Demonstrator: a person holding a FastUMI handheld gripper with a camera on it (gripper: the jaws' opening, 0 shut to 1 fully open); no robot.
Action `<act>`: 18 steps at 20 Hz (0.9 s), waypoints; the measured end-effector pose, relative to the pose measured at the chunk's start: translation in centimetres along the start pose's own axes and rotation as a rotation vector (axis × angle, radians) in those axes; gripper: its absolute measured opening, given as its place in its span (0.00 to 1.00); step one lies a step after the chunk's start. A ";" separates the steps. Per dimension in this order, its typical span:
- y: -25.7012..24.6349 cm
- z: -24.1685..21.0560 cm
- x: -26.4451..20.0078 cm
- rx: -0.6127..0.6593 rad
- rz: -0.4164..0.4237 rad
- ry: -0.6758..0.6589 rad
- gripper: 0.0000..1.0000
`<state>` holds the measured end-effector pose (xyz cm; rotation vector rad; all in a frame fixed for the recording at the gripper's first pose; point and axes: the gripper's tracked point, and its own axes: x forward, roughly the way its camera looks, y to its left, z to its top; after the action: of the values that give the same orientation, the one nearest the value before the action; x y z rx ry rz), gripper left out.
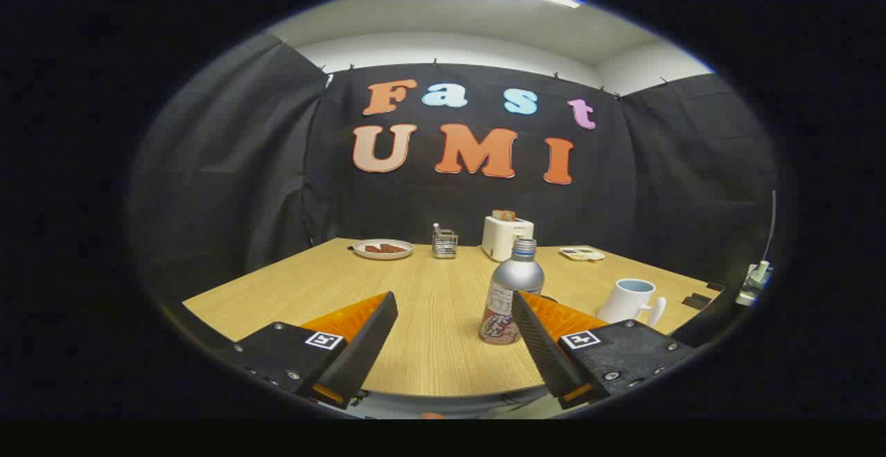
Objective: Take the bottle from table, then pour the juice into the cup, finally place the bottle on the coaster
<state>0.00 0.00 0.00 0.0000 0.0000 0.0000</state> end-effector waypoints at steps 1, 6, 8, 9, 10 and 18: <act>-0.3 0.3 -0.5 0.029 -0.004 -0.008 0.98; -3.3 1.7 -2.6 0.104 -0.066 -0.053 0.98; -3.1 2.4 -2.9 0.114 -0.060 -0.079 0.98; -2.9 2.4 -3.0 0.105 -0.061 -0.079 0.98; -2.8 2.3 -3.0 0.090 -0.063 -0.075 0.97; -1.0 1.4 -2.1 0.021 -0.048 -0.042 0.98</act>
<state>-2.15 -1.01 1.43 0.0214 -0.0417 -0.0477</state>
